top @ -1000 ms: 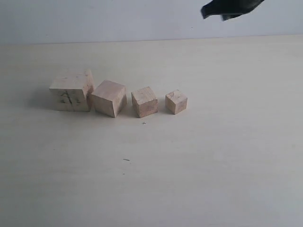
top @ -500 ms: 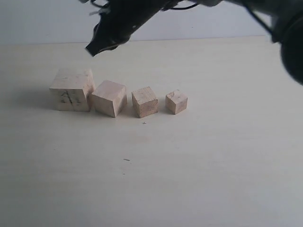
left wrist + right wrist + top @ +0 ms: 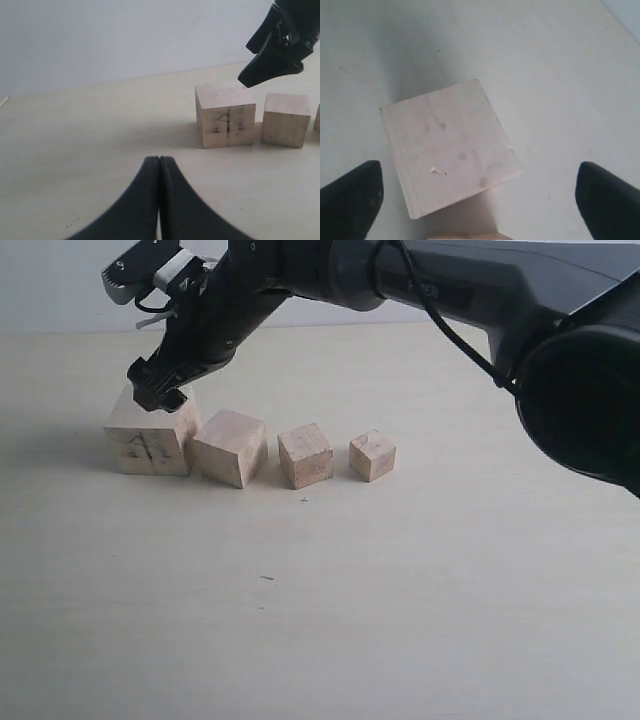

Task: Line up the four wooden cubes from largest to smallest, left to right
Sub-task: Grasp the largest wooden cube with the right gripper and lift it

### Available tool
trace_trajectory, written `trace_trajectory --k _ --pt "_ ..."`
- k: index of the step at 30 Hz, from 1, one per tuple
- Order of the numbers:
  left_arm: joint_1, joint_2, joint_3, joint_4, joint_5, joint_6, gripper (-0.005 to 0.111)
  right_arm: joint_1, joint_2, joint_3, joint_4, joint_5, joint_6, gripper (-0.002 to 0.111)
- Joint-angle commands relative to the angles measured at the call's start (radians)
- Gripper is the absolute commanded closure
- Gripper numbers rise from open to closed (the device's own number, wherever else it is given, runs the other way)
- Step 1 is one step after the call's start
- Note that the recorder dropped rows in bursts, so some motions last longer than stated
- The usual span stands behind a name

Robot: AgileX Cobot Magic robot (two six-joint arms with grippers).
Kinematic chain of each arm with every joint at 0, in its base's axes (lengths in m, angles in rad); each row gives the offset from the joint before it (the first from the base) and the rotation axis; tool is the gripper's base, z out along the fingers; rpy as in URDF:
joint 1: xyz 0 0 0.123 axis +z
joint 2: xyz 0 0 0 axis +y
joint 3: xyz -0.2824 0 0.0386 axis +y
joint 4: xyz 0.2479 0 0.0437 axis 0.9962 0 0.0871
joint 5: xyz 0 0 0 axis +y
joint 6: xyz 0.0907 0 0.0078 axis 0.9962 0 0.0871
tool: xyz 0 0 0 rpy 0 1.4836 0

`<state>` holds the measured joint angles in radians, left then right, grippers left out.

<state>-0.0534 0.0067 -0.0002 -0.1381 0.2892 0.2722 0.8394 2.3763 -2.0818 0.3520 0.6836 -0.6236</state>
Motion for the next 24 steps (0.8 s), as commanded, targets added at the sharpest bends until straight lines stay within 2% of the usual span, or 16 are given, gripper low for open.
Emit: trace_trajectory --k 1,10,19,20,21,22,23,24 --pt "0.002 -0.007 0.000 -0.001 -0.005 0.000 0.107 0.004 0.028 -0.010 0.117 -0.019 -0.131 0.003" --pt "0.002 -0.007 0.000 -0.001 -0.005 0.000 0.107 0.002 0.121 -0.032 0.161 -0.142 -0.239 0.003" --pt "0.002 -0.007 0.000 -0.001 -0.005 0.000 0.107 0.002 0.274 -0.250 0.225 0.026 -0.269 0.003" --pt "0.002 -0.007 0.000 -0.001 -0.005 0.000 0.107 0.002 0.287 -0.273 0.223 0.040 -0.271 0.006" --pt "0.002 -0.007 0.000 -0.001 -0.005 0.000 0.107 0.002 0.286 -0.280 0.223 0.050 -0.274 0.011" --pt "0.002 -0.007 0.000 -0.001 -0.005 0.000 0.107 0.002 0.286 -0.293 0.222 0.084 -0.308 0.029" --pt "0.002 -0.007 0.000 -0.001 -0.005 0.000 0.107 0.002 0.286 -0.299 0.222 0.103 -0.326 0.043" --pt "0.002 -0.007 0.000 -0.001 -0.005 0.000 0.107 0.002 0.286 -0.316 0.214 0.131 -0.328 0.072"
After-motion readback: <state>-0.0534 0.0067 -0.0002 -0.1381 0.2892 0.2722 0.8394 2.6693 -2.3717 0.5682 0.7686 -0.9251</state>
